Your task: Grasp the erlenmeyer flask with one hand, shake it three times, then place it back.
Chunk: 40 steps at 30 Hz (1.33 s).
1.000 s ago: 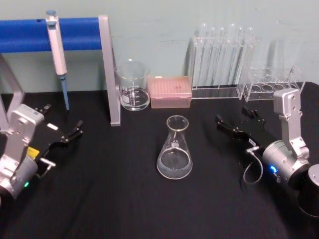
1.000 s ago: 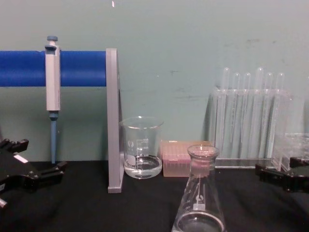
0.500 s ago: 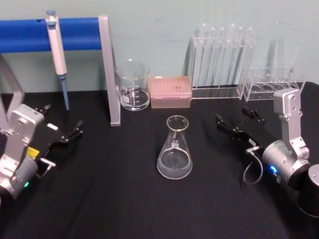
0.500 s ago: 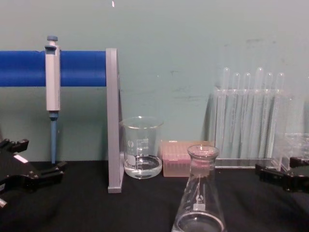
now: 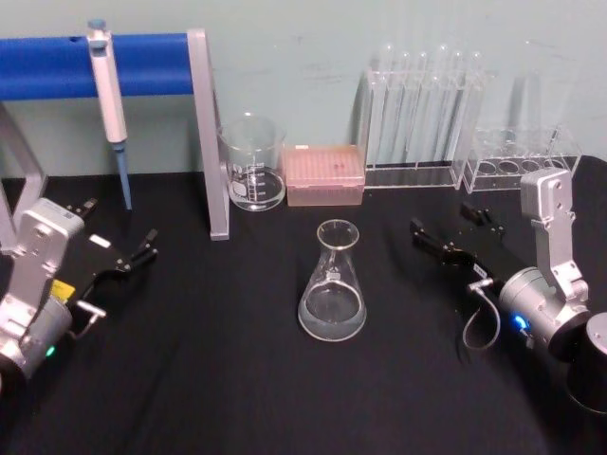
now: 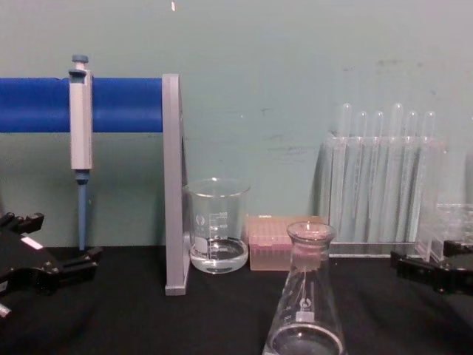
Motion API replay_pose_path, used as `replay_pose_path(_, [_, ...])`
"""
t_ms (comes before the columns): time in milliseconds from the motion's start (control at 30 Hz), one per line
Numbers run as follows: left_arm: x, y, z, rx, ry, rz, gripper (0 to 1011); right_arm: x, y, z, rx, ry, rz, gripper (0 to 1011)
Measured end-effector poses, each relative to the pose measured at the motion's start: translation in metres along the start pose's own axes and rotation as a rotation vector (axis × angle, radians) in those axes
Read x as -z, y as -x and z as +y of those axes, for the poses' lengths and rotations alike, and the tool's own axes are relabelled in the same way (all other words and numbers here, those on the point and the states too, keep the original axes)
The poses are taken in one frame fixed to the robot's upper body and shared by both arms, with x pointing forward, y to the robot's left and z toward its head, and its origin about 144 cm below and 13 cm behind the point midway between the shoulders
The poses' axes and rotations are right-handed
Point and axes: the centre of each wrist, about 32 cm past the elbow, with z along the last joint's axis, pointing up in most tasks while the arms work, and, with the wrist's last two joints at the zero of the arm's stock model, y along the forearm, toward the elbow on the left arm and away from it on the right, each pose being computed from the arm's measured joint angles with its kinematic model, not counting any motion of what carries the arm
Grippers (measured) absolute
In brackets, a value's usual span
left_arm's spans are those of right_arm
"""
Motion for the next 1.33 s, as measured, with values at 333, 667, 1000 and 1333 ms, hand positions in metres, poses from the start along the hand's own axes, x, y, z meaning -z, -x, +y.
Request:
replay_pose_path(333, [0.0, 0.0, 0.0, 0.0, 0.0, 0.0, 1001, 0.0, 0.0, 0.0, 0.0, 0.0, 0.0, 1000])
replay_pose_path(667, [0.0, 0.0, 0.0, 0.0, 0.0, 0.0, 1001, 0.0, 0.0, 0.0, 0.0, 0.0, 0.0, 1000])
replay_pose_path(1000, [0.0, 0.0, 0.0, 0.0, 0.0, 0.0, 1001, 0.0, 0.0, 0.0, 0.0, 0.0, 0.0, 1000])
replay_pose_path(1333, [0.0, 0.0, 0.0, 0.0, 0.0, 0.0, 1001, 0.0, 0.0, 0.0, 0.0, 0.0, 0.0, 1000])
